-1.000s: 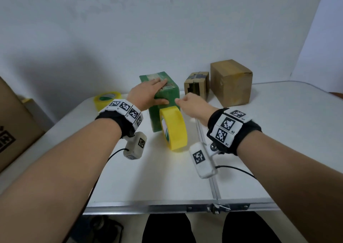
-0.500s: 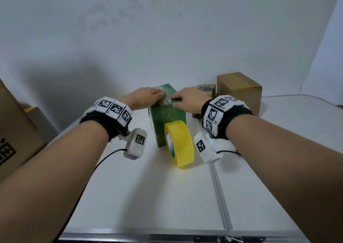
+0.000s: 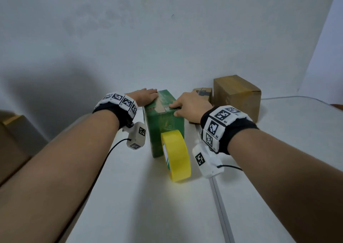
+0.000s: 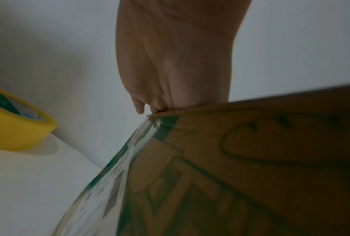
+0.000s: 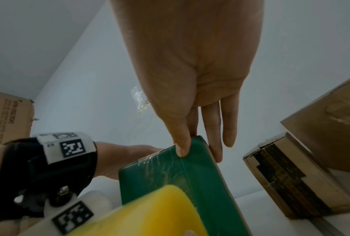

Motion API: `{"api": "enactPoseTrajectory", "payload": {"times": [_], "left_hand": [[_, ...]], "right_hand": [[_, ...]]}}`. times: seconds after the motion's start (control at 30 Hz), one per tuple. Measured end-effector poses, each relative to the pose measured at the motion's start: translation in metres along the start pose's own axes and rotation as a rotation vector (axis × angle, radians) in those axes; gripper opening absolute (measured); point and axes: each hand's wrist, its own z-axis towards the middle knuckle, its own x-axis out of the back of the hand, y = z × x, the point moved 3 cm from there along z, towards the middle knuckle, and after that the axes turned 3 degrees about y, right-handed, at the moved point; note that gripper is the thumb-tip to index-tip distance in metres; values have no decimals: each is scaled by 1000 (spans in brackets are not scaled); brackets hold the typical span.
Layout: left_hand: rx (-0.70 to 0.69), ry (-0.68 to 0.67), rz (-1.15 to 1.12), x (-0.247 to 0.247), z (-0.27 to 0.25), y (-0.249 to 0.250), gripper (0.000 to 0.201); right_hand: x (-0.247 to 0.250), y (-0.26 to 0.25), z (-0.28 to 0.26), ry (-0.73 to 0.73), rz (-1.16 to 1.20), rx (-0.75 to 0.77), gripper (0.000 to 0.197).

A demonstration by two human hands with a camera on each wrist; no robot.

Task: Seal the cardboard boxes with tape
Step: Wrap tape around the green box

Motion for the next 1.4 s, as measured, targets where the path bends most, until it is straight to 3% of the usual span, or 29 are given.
{"api": "enactPoseTrajectory", "payload": {"times": [0.4,0.57,0.63,0.7,0.73,0.8,0.9,1.13,1.4], "left_hand": [[-279,43,-79,-12,-101,29,49],[-329,141,-62,-16,-127,28,52],[-326,161,-45,-16,-130,27,52],[-324,170,-38,-15,-130,27,51],[-320,172,-37,-14,-130,29,51],[-311,172,-47,-15,-131,32,51],[-286,191,-70,-18,-131,32,50],[-259,211,-79,-21,-129,32,49],[-242,240,-98,-24,-126,32,56]], "right_hand": [[-7,-8,-7,5,-40,-50,35],[-11,-13,-20,-118,17,-9,53],[-15,-4,-32,-28,244,-117,53],[-27,11,-44,156,430,-351,31],[-34,14,-51,151,528,-459,23],[-48,9,-68,-66,834,-580,38],[-52,-10,-94,-334,1151,-523,41],[-43,-21,-114,-339,1143,-517,37],[-38,-23,-118,-419,1155,-617,31]]}}
